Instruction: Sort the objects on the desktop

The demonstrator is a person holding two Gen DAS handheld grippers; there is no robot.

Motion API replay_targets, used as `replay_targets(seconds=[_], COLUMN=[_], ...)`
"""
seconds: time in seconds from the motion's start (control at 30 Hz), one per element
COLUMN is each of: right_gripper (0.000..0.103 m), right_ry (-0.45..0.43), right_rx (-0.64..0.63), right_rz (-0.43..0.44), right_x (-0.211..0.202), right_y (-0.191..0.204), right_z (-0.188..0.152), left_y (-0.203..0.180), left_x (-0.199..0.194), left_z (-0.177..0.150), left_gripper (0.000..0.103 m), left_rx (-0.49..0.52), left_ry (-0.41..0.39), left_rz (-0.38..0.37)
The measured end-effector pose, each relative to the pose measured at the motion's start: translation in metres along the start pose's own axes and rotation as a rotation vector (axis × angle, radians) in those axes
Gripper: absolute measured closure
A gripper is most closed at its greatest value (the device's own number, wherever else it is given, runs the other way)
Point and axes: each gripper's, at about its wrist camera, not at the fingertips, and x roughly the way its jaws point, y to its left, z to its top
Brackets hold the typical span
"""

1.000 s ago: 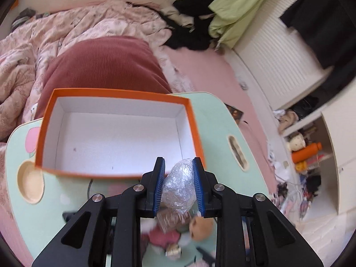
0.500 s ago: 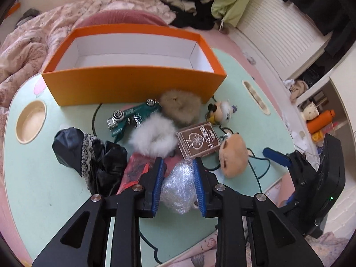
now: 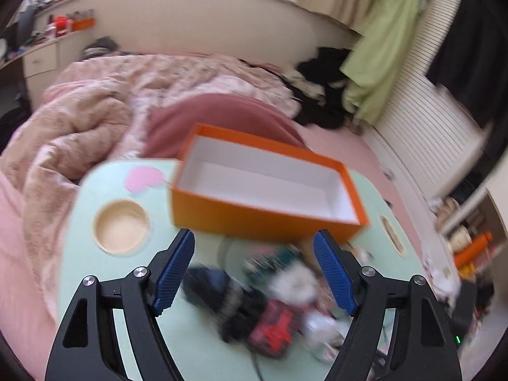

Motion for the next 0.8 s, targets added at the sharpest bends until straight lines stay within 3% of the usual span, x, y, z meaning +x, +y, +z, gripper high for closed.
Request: replay_targets(seconds=[0.1,0.3,0.37,0.57,0.8], right_gripper=[0.000,0.000,0.000,0.000,0.000], right_ry=[0.000,0.000,0.000,-0.001,-0.002], right_rx=[0.000,0.000,0.000,0.001,0.001], right_rz=[0.000,0.000,0.000,0.001,0.001], right_x=[0.000,0.000,0.000,0.000,0.000], right_y=[0.000,0.000,0.000,0.001,0.001], right_z=[0.000,0.000,0.000,0.000,0.000], left_y=[0.036,0.079,0.074,0.055,0.066], left_x=[0.021,0.076,0.086,0.079,0.055], left_z=[0.027,0.043,0.038,0.021,0.020], left_gripper=[0.026,0.026,0.025,0.025,0.025], left_rx=[-0.088,-0.300,-0.300,-0.251,-0.260], left_ry=[-0.023,0.095,0.124,0.150,0.069], left_rz=[0.052,-0.187,-0.237,-0.269,-0.216])
